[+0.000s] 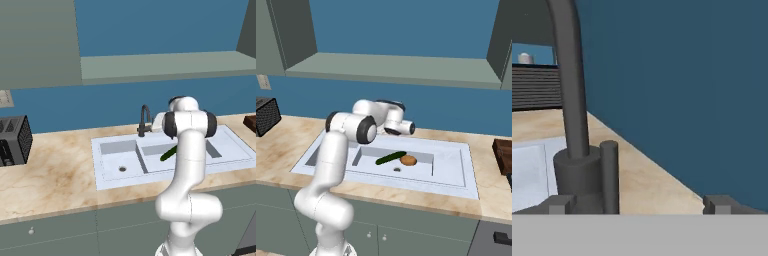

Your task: Pick up all produce items and place them in the sink. Turn on the sink faucet to wash them. Then turn the sink off and put them in the tray.

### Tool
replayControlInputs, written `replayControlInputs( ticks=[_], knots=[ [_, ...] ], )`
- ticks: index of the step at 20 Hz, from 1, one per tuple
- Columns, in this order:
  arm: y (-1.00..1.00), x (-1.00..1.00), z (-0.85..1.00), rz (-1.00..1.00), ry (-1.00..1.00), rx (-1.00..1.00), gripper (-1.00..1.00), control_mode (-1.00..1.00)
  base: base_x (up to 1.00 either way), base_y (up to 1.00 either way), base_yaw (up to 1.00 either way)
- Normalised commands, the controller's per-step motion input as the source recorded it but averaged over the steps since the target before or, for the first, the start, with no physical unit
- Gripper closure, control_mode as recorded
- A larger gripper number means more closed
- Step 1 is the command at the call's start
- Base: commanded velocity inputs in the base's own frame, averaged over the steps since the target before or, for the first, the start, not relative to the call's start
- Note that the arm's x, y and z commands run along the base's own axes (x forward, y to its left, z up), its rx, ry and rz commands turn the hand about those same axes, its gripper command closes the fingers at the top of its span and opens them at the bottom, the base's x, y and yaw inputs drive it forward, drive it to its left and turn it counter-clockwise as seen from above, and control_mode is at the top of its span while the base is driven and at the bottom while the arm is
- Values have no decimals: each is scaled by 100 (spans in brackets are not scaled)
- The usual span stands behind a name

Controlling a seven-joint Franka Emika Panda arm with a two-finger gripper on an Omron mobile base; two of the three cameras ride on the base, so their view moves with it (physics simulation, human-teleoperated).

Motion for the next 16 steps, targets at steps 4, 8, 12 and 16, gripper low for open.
replayControlInputs(
  ticks=[4, 8, 12, 16],
  knots=[
    [7, 3, -2, -28, 0, 0, -100, -100, 0, 0, 0],
    [4, 24, 0, -14, 0, 0, -100, -100, 0, 0, 0],
    [0, 36, 0, -1, -1, 0, 100, -100, 0, 0, 0],
    [0, 32, 0, 0, -1, 0, 100, -100, 0, 0, 0]
  ],
)
